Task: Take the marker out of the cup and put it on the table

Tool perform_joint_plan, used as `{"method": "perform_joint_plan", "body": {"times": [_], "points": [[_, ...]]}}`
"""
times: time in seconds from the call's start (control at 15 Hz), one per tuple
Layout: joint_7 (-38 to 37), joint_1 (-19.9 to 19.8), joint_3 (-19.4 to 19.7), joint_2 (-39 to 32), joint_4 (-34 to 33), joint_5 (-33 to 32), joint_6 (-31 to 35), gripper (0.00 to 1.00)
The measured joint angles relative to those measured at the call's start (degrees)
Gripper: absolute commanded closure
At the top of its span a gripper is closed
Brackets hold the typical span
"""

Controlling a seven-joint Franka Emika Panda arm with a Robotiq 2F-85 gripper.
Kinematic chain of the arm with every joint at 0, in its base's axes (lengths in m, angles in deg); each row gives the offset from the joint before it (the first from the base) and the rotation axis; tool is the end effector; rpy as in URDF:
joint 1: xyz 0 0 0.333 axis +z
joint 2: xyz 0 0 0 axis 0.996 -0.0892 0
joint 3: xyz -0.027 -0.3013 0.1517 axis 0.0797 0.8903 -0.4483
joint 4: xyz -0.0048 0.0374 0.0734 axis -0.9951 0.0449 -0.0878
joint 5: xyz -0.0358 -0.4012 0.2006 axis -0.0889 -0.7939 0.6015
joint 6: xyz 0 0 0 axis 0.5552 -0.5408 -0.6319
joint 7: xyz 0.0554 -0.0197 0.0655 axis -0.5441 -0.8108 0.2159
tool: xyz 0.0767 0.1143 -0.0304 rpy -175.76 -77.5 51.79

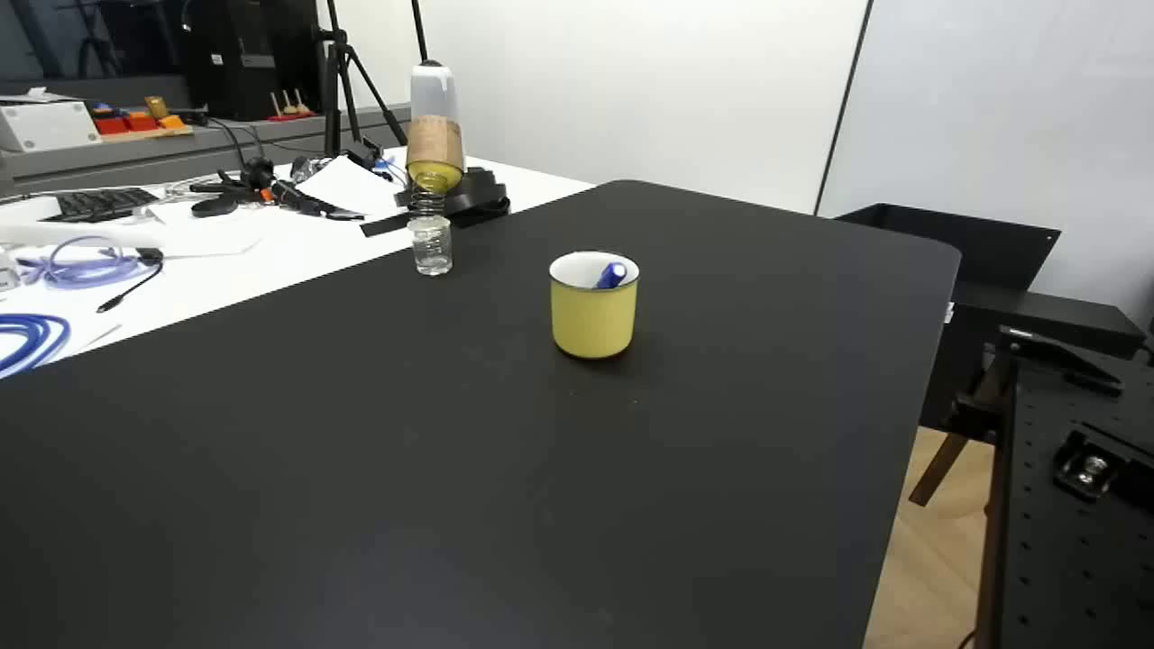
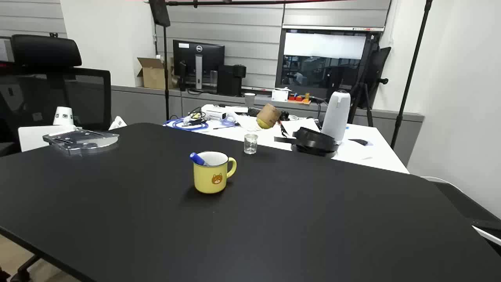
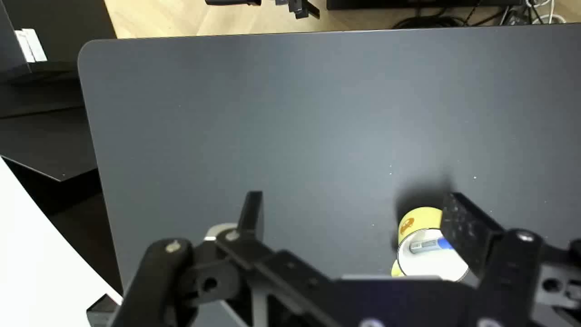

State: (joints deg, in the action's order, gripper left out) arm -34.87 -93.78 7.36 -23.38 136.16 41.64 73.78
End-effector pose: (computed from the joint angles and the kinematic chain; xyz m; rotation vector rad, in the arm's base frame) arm 0.3753 -0.1015 0.4639 2.8767 -0.0148 0.0002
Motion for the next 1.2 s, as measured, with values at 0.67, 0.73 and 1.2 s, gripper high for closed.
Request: {"method": "perform_joint_plan", "body": {"times": [0.67, 0.73, 1.2], "points": [[0.00, 0.00, 0.00, 0.02, 0.00, 0.00, 0.00, 0.00], [0.00, 0.00, 0.00, 0.02, 0.00, 0.00, 0.00, 0.00], [-1.25, 0.60, -1.10, -2.73, 0.98, -2.52, 4.73, 0.00]]}}
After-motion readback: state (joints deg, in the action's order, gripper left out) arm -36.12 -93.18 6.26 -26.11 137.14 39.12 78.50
